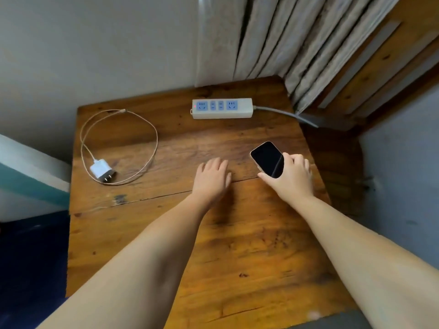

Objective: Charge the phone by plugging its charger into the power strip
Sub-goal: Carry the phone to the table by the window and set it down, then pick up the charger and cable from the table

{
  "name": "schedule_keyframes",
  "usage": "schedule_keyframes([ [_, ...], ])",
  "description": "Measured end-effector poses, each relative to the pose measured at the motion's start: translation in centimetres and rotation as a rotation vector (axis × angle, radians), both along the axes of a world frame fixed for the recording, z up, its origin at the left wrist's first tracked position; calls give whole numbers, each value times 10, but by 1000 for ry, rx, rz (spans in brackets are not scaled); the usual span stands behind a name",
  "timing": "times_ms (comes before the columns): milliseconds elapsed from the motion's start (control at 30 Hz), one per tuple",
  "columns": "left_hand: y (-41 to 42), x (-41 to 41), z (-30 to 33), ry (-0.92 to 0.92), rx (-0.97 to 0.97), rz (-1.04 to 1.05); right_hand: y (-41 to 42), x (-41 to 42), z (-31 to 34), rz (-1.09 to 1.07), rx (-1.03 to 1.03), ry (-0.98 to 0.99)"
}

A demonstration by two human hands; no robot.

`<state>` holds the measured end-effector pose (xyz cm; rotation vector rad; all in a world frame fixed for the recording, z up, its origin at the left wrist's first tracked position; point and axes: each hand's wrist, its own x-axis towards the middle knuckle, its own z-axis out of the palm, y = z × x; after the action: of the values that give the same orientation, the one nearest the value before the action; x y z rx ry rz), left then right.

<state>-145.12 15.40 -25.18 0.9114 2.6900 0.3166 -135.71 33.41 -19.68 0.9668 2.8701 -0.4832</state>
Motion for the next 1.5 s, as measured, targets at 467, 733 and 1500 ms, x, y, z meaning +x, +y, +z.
schedule_keyframes([
  [467,12,-6,-57,95,-5,-10,23,-10,-66,-4,29,-1],
  [733,11,-6,-59,93,-27,-22,20,-10,-67,4,59,-63],
  [1500,-259,-66,7,54,334,1010,-234,-207,-29,756,-290,86],
])
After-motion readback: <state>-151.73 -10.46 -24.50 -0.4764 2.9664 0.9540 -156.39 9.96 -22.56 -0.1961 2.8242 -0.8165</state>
